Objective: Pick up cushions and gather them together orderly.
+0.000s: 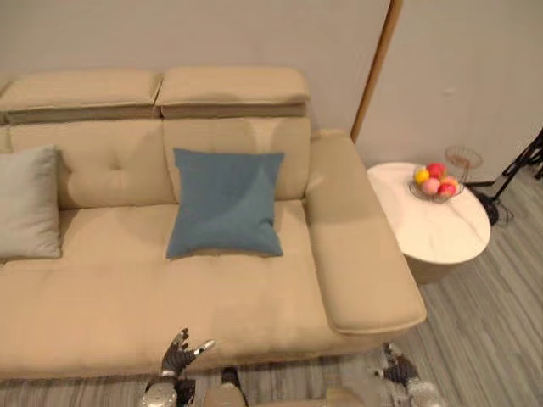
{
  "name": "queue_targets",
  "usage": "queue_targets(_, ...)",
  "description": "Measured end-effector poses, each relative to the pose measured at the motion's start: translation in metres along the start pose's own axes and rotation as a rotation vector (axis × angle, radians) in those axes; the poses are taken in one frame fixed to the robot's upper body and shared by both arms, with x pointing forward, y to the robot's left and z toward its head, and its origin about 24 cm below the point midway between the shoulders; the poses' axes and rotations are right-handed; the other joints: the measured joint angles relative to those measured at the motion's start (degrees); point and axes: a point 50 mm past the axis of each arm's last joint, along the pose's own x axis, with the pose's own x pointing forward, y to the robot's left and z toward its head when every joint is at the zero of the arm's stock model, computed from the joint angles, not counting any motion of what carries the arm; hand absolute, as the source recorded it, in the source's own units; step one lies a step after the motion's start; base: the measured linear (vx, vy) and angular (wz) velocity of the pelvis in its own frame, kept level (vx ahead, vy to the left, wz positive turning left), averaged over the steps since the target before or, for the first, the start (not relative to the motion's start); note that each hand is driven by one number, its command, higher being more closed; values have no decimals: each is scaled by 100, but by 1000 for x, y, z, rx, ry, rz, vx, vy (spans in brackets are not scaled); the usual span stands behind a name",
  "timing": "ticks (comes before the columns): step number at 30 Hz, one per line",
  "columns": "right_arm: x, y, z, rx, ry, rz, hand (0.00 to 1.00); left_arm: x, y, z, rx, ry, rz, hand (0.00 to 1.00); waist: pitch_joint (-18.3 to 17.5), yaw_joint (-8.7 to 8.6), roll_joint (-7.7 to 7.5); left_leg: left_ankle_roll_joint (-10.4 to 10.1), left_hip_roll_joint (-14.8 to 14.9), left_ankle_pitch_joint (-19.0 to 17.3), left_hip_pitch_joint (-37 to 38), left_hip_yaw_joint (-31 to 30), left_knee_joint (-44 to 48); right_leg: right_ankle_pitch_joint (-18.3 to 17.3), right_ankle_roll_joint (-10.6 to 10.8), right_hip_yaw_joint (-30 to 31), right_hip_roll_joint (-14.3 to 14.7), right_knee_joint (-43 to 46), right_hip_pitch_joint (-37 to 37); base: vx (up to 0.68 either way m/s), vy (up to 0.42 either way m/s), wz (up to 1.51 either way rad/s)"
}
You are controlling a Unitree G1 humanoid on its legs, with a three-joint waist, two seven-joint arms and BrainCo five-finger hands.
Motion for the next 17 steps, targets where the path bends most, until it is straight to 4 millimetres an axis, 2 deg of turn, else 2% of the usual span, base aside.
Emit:
queue_targets(1,2,-7,6,6,-15,-17,0,3,-10,5,-20,-14,-20,0,177,11,288,-89,215,179,-77,-167,-90,267,-101,-135,268,-332,108,-307,-113,8)
queue_targets(2,3,-9,5,8,-7,-27,0,3,-15,6,-39,-16,-28,0,240,43,458,-259,343,394,-21,-248,-412,460,-202,-206,423,-502,95,-412,-112,28)
queue_targets(3,3,-8,5,16,-6,-31,0,2,-16,3,-46,-6,-28,0,250,26,435,-565,291,5,56,-271,-820,604,-371,-350,385,-666,19,-344,-81,26)
queue_targets(5,3,-8,5,22,-6,-38,0,2,-16,3,-46,-5,-27,0,314,-30,276,-411,107,-149,-67,-278,-443,690,-511,-397,194,-774,-81,-276,-88,32)
queue_targets(6,3,-9,6,21,-7,-45,0,1,-16,2,-46,-1,-28,0,335,-34,157,-211,-116,-298,-151,-271,316,831,-501,-390,-19,-880,-170,-192,-66,17)
queue_targets(7,3,-10,5,20,-6,-48,0,1,-16,1,-46,1,-27,0,330,-37,144,-135,-198,-381,-138,-266,594,897,-484,-377,-76,-944,-187,-145,-23,6)
queue_targets(8,3,-11,5,19,-5,-54,0,-1,-15,-2,-49,9,-22,0,312,-32,196,-34,-258,-648,44,-265,1047,1075,-463,-341,-87,-1133,-195,-89,15,-6)
queue_targets(9,3,-10,5,21,-5,-54,0,-2,-14,-4,-52,15,-17,0,296,-32,244,-22,-261,-899,264,-262,1127,1175,-456,-326,-51,-1251,-197,-95,58,-6)
queue_targets(10,2,-9,3,22,0,-52,0,-2,-13,-6,-53,19,-14,0,269,-49,287,-15,-279,-1217,647,-258,827,1314,-401,-348,-6,-1410,-194,-89,81,10)
queue_targets(12,1,-11,0,36,12,-66,0,-2,-14,-6,-53,19,-16,0,175,-126,434,-47,-356,-1204,1081,-329,-132,1524,-252,-475,78,-1656,-169,-80,109,31)
queue_targets(14,-1,-14,-5,69,26,-86,0,3,-13,3,-44,-3,-18,0,149,-175,286,-18,-475,-1029,1140,-427,-604,1863,-169,-623,-19,-2077,-29,-97,163,36)
queue_targets(17,-3,-12,-10,83,37,-90,0,1,-11,-2,-34,20,-15,0,113,-181,213,49,-596,-974,1319,-422,-729,2025,-92,-666,-91,-2361,222,-44,85,5)
